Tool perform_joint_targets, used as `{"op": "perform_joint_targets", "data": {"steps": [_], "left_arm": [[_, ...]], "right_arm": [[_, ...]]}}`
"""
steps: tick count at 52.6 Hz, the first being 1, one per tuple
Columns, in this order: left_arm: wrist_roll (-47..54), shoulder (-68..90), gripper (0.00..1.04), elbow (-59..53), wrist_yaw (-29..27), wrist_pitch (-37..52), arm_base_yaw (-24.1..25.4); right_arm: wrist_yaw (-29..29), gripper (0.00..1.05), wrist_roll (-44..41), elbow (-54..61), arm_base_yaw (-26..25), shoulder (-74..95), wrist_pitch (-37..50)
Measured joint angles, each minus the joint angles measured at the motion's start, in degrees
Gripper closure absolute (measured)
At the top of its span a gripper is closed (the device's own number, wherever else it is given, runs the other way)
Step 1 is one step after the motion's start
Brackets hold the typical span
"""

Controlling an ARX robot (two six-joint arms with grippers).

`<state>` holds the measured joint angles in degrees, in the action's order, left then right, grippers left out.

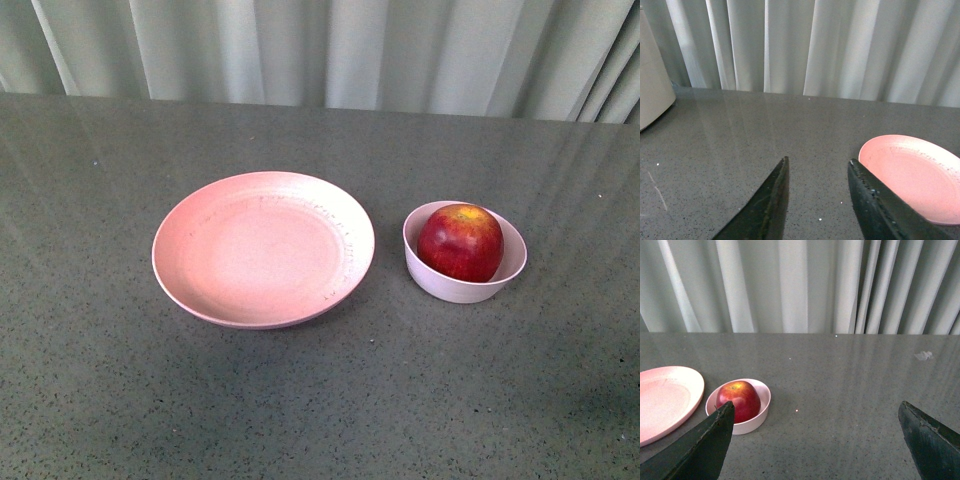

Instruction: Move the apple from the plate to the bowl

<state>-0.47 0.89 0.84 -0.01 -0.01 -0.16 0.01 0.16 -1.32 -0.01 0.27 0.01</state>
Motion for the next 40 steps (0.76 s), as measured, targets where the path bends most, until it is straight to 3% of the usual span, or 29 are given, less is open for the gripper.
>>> {"op": "perform_joint_targets", "data": {"steps": [18,40], "left_arm": [[0.02,-0.02,0.08,0.00,0.00,0.00,0.00],[0.11,-0.02,0.09,0.00,0.00,0.00,0.00]], "right_arm": [[0.00,0.09,0.00,0.00,0.00,0.00,0.00],[0.00,0.09,0.00,0.00,0.00,0.00,0.00]]}}
